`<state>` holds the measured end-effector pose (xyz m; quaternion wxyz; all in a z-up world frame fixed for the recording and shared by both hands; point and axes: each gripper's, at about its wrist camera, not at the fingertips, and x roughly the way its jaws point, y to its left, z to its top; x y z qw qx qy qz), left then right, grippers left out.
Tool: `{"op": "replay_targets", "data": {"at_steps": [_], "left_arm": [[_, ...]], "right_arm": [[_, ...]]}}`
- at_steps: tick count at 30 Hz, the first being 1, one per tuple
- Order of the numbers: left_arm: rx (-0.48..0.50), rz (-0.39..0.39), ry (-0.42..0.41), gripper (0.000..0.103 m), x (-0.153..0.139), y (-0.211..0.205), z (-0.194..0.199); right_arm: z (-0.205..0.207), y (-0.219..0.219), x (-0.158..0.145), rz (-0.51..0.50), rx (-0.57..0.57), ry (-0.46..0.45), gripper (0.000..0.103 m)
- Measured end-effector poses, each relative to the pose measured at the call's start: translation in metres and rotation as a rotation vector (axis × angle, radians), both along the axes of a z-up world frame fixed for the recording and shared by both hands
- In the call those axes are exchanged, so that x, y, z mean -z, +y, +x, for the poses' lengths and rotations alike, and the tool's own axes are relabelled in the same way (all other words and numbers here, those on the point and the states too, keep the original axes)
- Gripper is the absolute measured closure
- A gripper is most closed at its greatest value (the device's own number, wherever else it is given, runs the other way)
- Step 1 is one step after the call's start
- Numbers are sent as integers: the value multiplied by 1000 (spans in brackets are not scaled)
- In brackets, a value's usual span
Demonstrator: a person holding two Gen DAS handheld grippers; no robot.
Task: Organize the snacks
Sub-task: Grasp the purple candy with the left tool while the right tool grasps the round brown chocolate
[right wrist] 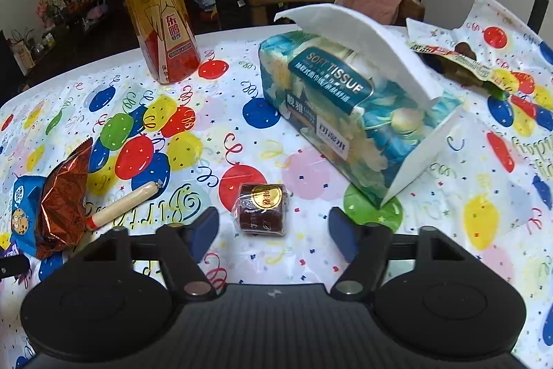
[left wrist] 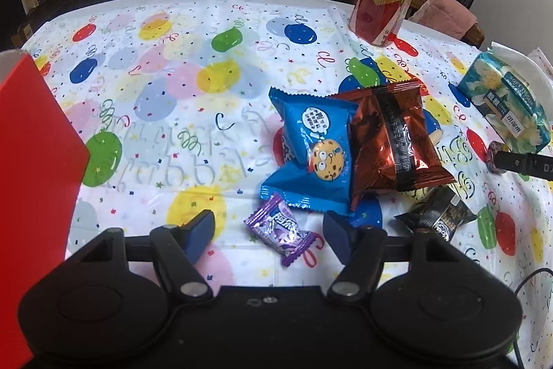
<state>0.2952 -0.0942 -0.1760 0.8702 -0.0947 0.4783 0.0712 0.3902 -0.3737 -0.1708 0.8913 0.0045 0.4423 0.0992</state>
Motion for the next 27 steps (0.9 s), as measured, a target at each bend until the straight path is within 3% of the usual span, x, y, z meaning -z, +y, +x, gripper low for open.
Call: {"op": "replay_targets", "data": {"at_steps": [4,7,14,27], "left_arm": [[1,10,3,38,0,-3,2],[0,13,9,45,-1,-4,3],[11,5,12,80,-3,-3,1],[33,-32,8,85,-11,-1,-12]], "right_arm": [[4,3,2,12,0,-1,45],[6,3,3,15,4,-5,50],[6,7,2,16,-7,-11,70],[-22,3,-17,31,-39,-35,73]]}}
